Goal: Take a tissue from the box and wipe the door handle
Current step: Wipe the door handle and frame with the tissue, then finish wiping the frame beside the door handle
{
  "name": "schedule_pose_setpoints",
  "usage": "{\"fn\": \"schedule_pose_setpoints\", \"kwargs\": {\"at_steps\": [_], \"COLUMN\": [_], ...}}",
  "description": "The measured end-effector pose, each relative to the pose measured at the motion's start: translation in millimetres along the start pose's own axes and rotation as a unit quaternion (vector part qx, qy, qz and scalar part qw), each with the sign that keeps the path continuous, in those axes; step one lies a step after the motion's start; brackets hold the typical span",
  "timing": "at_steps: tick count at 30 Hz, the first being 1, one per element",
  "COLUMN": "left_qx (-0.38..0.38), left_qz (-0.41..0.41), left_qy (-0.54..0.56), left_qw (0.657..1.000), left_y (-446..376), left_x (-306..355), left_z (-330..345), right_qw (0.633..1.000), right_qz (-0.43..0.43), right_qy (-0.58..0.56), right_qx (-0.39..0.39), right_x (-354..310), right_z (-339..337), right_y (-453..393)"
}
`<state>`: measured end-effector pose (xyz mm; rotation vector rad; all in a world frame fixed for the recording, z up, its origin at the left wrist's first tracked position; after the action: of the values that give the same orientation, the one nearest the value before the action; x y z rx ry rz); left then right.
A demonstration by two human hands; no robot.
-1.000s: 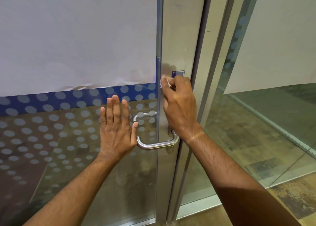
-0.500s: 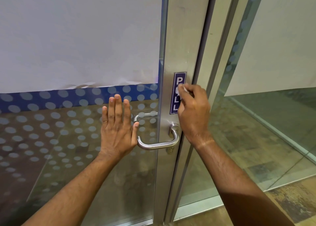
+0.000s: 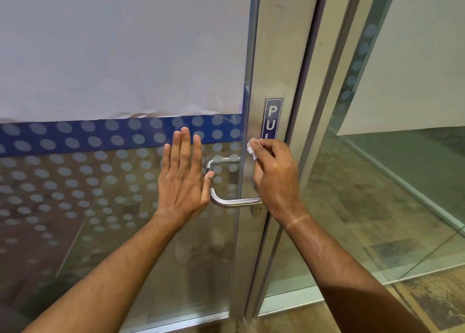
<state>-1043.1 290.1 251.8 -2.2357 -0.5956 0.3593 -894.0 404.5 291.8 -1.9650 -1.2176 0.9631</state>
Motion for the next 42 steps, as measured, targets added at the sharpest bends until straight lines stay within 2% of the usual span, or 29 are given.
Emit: {"fn": "schedule_pose_setpoints", "kwargs": {"at_steps": [7, 13, 19, 27, 32, 42], "left_qx": [0.001, -0.036, -0.078, -0.120, -0.154, -0.241], "left_qz": [-0.018, -0.089, -0.173, -0.278, -0.317, -0.361], "left_qy": [0.028, -0.008, -0.058, -0.113, -0.140, -0.134], "left_qw": [0.999, 0.995, 0.980, 0.946, 0.925, 0.891], "left_y": [21.7, 76.4, 153.1, 259.7, 332.0, 461.0], "left_x": [-6.6, -45.3, -105.4, -191.6, -249.4, -351.8], "left_z": [-22.6, -49.0, -92.4, -164.9, -202.3, -207.8], "right_qw": [0.997, 0.984, 0.958, 0.910, 0.891, 0.867], "right_qz": [-0.044, -0.083, -0.117, -0.176, -0.197, -0.240], "right_qy": [-0.067, -0.159, -0.261, -0.360, -0.379, -0.350], "right_qx": [0.023, -0.005, -0.021, -0.106, -0.157, -0.263], "right_x": [-33.6, -86.9, -168.8, -299.3, -383.5, -489.0], "right_z": [4.8, 31.0, 66.6, 110.5, 141.7, 234.2], "right_y": [13.1, 40.6, 75.2, 127.6, 170.6, 266.1]}}
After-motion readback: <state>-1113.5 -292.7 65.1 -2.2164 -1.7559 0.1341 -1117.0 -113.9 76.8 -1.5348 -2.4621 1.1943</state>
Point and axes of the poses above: each hand's wrist, its own y-axis away from the middle knuckle, its own z-axis out of the palm, x = y × z, the point moved 4 cm from there along -y, towards the middle knuckle, and after that the axes turned 2 degrees about -x, right-handed, at the moved point
